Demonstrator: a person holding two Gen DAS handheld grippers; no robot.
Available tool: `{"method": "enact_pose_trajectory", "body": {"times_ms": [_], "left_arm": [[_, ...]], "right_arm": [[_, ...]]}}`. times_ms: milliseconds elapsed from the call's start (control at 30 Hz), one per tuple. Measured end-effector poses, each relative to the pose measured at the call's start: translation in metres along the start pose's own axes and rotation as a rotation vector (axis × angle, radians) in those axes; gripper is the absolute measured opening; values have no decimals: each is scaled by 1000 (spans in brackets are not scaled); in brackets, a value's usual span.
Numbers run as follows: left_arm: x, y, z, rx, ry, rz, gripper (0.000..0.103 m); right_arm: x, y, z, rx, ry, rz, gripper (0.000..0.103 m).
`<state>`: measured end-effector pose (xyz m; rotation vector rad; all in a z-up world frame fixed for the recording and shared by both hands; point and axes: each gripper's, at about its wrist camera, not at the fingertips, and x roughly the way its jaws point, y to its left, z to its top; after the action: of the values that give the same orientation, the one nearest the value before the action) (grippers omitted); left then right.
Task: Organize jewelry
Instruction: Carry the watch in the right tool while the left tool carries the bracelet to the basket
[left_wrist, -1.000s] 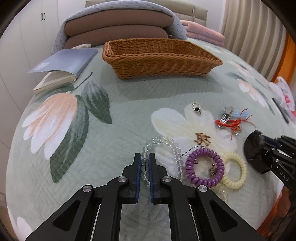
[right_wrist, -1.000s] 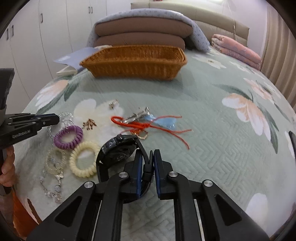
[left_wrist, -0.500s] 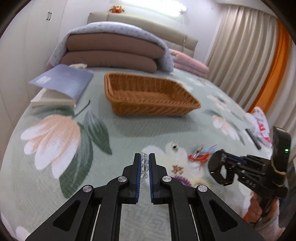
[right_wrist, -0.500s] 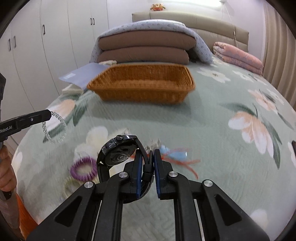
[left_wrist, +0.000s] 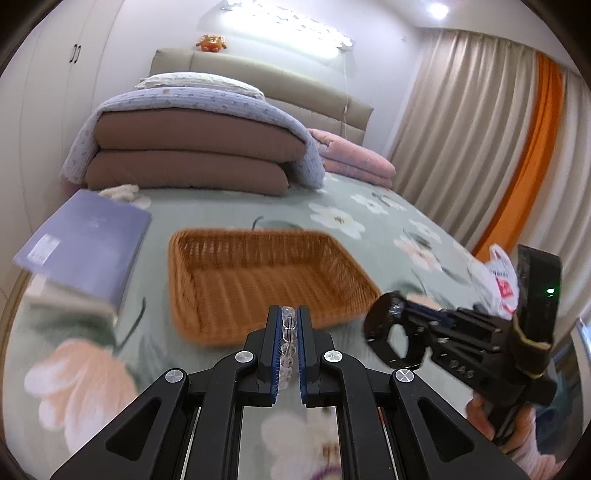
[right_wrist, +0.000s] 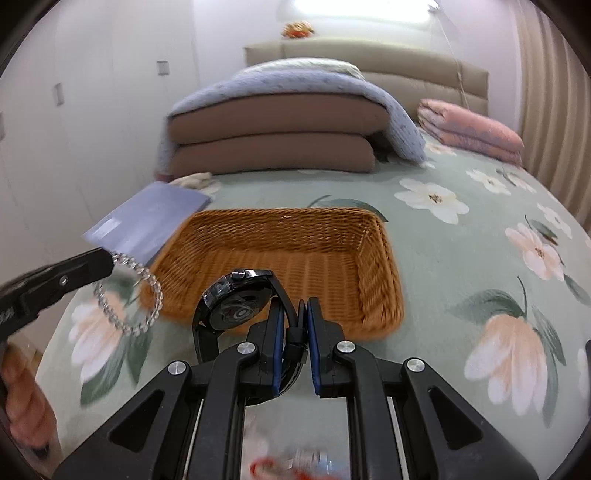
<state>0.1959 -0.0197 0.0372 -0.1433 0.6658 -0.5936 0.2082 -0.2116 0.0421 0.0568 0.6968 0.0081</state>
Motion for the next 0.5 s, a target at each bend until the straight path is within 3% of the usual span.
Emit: {"method": "enact_pose_trajectory", "body": {"times_ms": [233,400,500], "left_arm": [[74,16,40,-26,41,25,8],[112,26,43,-52,99,34,8],[126,26,40,-58,127,34,8]], "right_arm": [[75,-25,34,111,143,-24,15],[100,-27,33,113,200,-40,16],[107,-33,30,134,226,-24,23]]}}
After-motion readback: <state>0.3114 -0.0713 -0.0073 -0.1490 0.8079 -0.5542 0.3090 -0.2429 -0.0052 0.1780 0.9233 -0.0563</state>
